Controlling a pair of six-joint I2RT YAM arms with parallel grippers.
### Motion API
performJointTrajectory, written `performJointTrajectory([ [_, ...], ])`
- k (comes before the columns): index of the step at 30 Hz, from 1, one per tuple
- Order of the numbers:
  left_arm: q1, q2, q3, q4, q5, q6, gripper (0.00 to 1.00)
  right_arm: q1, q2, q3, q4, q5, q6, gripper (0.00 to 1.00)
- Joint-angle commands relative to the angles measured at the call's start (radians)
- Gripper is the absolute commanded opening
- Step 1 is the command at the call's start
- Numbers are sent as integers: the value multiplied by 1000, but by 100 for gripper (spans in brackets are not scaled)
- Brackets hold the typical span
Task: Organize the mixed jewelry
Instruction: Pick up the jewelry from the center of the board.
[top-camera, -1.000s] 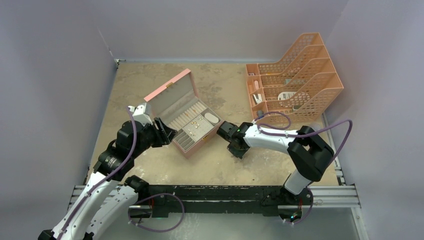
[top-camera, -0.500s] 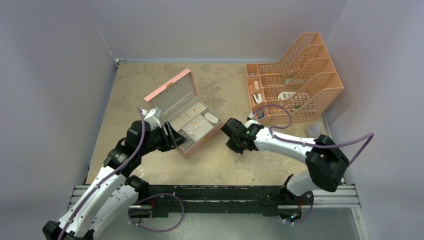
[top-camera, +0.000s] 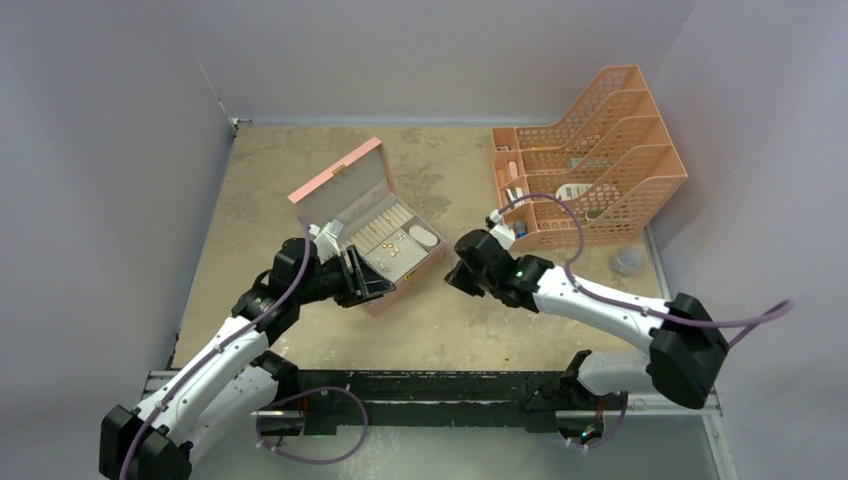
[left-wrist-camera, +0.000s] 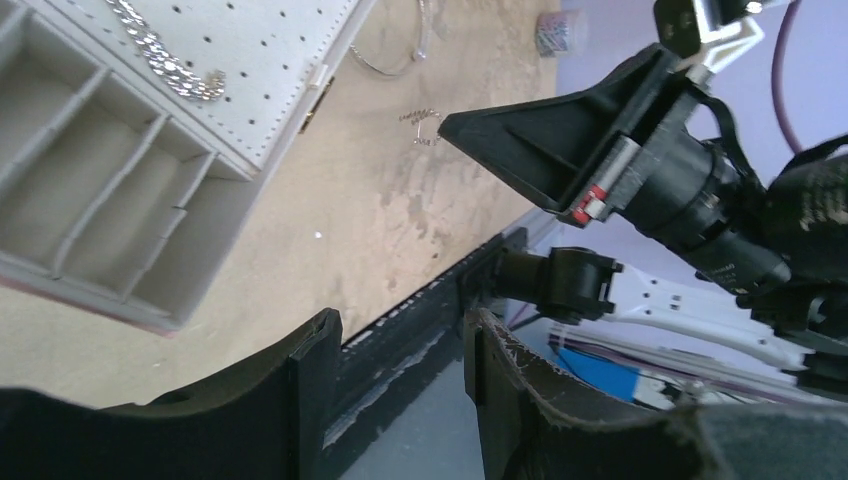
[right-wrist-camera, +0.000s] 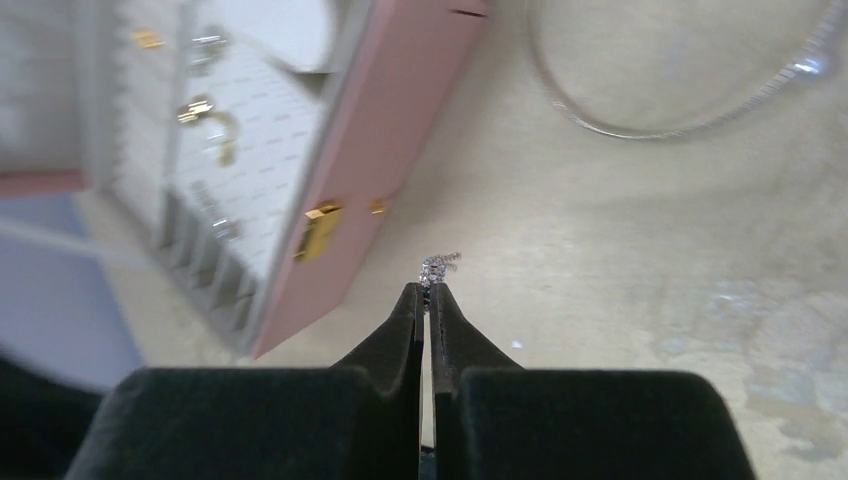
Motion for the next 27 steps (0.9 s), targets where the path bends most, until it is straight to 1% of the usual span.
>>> performJointTrajectory([
  [1, 4, 33, -13, 179, 106, -153, 48, -4, -117, -47, 280, -90, -184, 0],
  [4, 5, 49, -37, 259, 126, -251, 48, -4, -166, -64, 375, -131, -249, 0],
  [8, 6, 63, -108, 452, 162, -425, 48, -4, -189, -50, 462, -182, -311, 0],
  [13, 5, 58, -184, 637, 109, -575, 49, -4, -180, -25, 553, -265, -341, 0],
  [18, 5, 65, -207, 750, 75, -661, 49, -4, -164, -16, 628, -351, -325, 0],
  [21, 5, 70, -244, 863, 50, -709, 50, -4, -160, -10, 658, -380, -305, 0],
  [27, 5, 138, -270, 1028, 59, -736, 51, -4, -154, -4, 687, -407, -277, 0],
])
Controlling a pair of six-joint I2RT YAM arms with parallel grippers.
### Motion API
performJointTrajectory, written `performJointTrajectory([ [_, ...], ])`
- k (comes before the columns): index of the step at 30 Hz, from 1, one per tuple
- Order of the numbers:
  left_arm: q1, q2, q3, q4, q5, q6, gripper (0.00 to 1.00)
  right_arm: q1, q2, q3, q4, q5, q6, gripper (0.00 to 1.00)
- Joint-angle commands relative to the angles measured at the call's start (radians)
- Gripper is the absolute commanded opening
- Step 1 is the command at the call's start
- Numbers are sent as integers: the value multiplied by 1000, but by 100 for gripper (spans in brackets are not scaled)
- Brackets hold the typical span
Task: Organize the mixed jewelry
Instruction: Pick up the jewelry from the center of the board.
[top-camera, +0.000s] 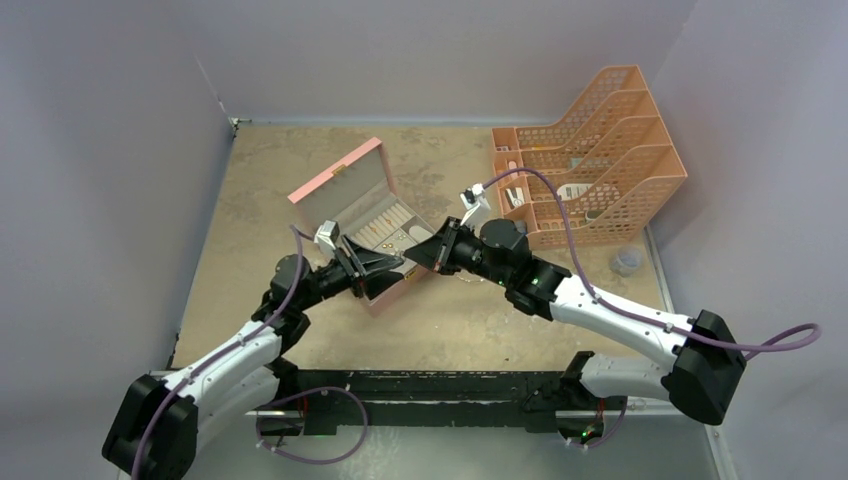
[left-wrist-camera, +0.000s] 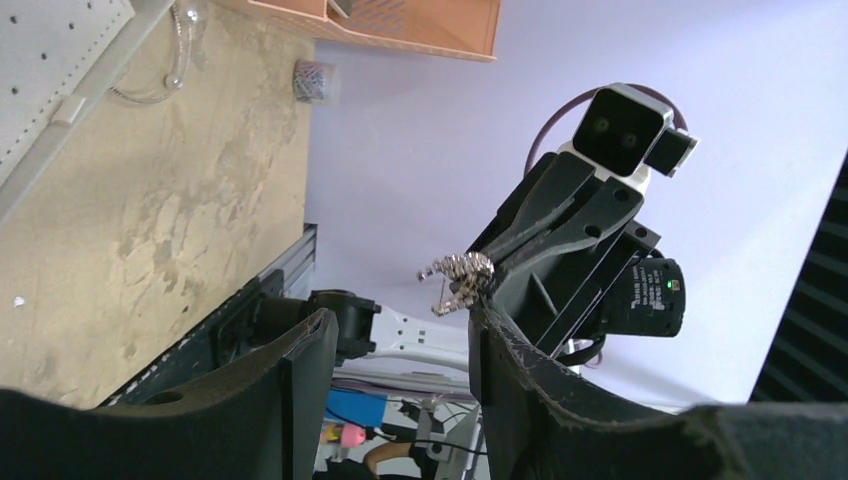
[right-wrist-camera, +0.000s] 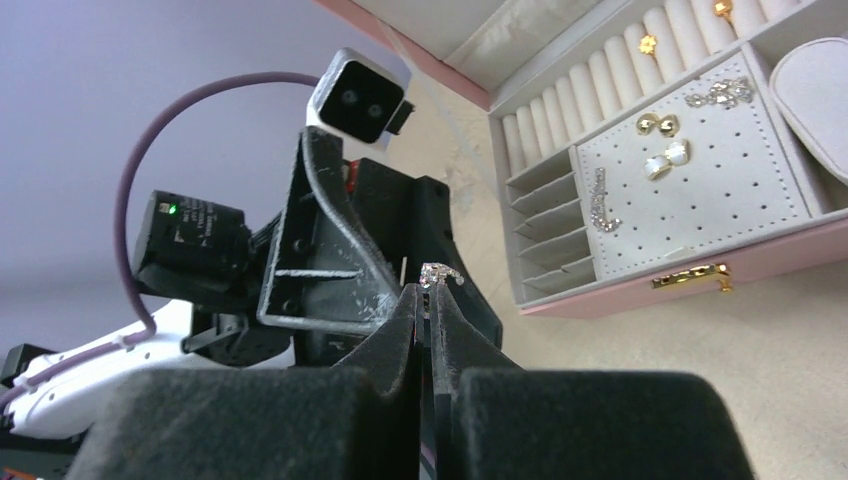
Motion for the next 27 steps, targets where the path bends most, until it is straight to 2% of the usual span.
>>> performJointTrajectory([
  [1, 4, 47, -15, 240, -7, -62, 50, -4, -4, 51, 90, -52, 20, 0],
  [5, 6, 73, -34, 341, -15, -72, 43, -4, -1, 50, 97, -61, 37, 0],
  [10, 7, 69, -40, 382, -32, -60, 36, -4, 8, 45, 101, -68, 47, 0],
  [17, 10, 60, -56, 415, -56, -57, 34, -4, 16, 45, 97, -62, 56, 0],
  [27, 13, 45, -71, 423, -55, -59, 15, -4, 20, 46, 83, -41, 75, 0],
])
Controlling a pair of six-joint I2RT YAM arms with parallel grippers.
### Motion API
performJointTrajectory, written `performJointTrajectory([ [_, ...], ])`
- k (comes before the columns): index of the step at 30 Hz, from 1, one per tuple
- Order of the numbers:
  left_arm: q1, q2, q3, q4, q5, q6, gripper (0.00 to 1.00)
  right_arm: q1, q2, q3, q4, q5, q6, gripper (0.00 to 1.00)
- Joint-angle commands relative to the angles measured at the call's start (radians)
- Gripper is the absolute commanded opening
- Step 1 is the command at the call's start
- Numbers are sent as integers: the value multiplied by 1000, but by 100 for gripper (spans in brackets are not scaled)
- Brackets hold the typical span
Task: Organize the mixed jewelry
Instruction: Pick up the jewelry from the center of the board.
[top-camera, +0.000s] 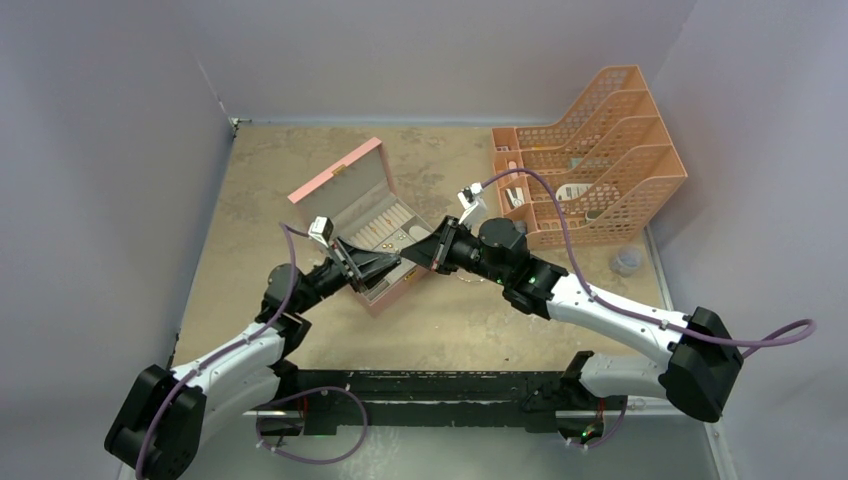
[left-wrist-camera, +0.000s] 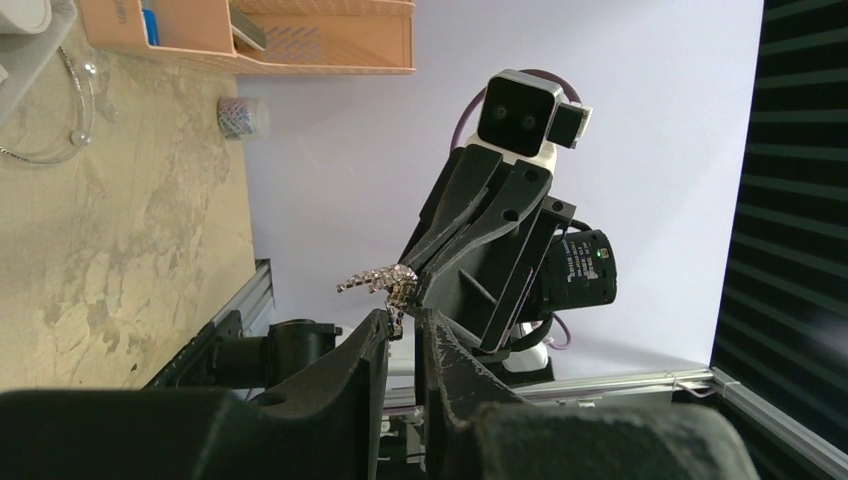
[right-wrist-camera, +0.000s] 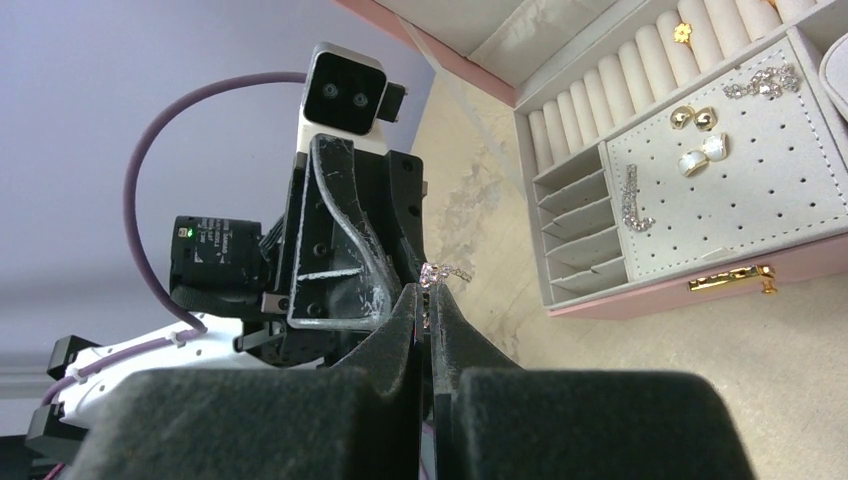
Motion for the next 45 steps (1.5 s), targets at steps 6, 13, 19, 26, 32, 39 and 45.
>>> performJointTrajectory([
  [6, 10, -29, -14, 67, -13, 0, 13, -4, -4, 42, 25, 9, 22, 0],
  [13, 13, -43, -9, 8, -11, 18, 38, -4, -2, 48, 16, 7, 18, 0],
  [19, 13, -48, 1, -21, -14, 27, 42, -4, 0, 50, 16, 4, 17, 0],
  [26, 13, -13, 9, 21, 7, 32, 26, -6, 6, 54, 18, -2, 31, 0],
  [32, 13, -15, 5, 25, 7, 39, 14, -8, 8, 58, 10, 2, 38, 0],
  [39, 14, -39, 5, -4, -6, 55, 4, -10, 10, 56, 0, 4, 45, 0],
  [45, 15, -81, 0, -66, -32, 65, 0, -14, 7, 55, -3, 11, 48, 0],
])
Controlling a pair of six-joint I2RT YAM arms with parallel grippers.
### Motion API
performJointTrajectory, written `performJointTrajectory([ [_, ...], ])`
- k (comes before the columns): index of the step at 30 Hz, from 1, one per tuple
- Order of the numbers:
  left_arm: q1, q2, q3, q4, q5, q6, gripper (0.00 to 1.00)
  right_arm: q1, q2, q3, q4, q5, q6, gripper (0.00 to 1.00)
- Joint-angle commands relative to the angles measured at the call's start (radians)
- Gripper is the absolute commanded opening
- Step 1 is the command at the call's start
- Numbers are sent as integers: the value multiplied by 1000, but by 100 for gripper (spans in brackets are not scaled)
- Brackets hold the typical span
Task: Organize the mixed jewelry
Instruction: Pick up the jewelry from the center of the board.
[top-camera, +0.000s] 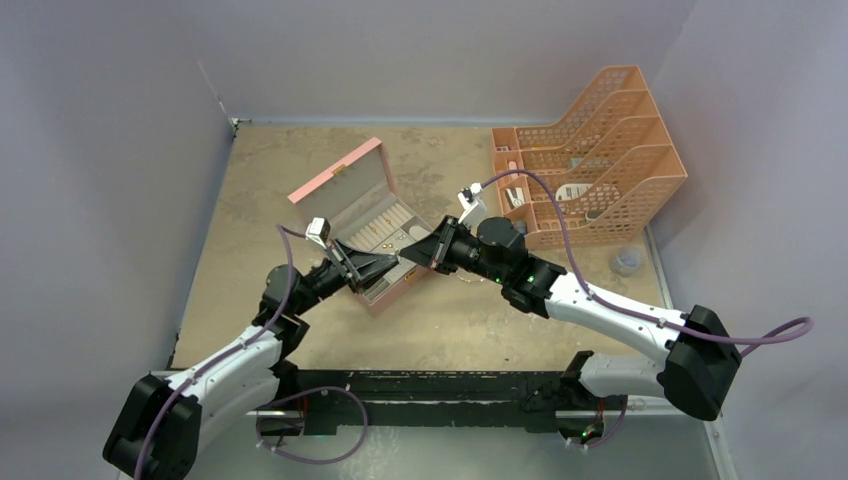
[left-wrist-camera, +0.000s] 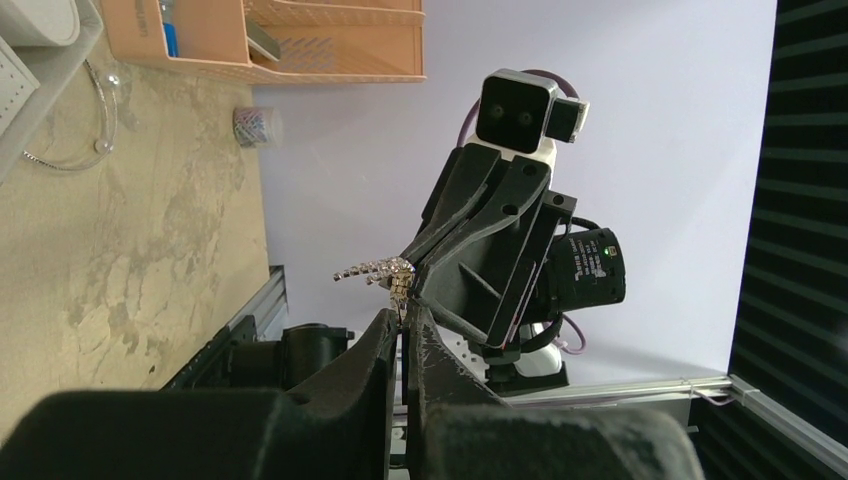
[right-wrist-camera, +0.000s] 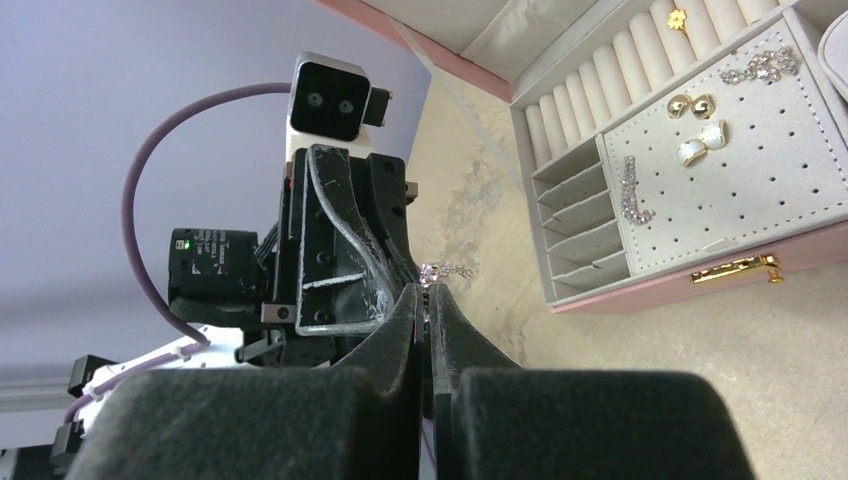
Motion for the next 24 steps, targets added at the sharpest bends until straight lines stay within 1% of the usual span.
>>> performJointTrajectory([
  [1, 7, -47, 8, -19, -31, 32, 0, -6, -6, 49, 7, 10, 8, 0],
  [14, 8, -131, 42, -199, -80, 96, 0, -6, 4, 36, -7, 7, -1, 0],
  [16, 9, -138, 62, -250, -80, 117, 0, -7, 2, 33, -12, 9, -12, 14],
  [19, 9, -151, 98, -336, -84, 161, 0, -6, -11, 32, -19, 30, -40, 28],
  [22, 13, -167, 144, -446, -88, 219, 0, -8, -15, 40, -38, 54, -77, 39],
  [24, 18, -170, 192, -536, -86, 270, 0, -9, -18, 47, -48, 68, -121, 43],
])
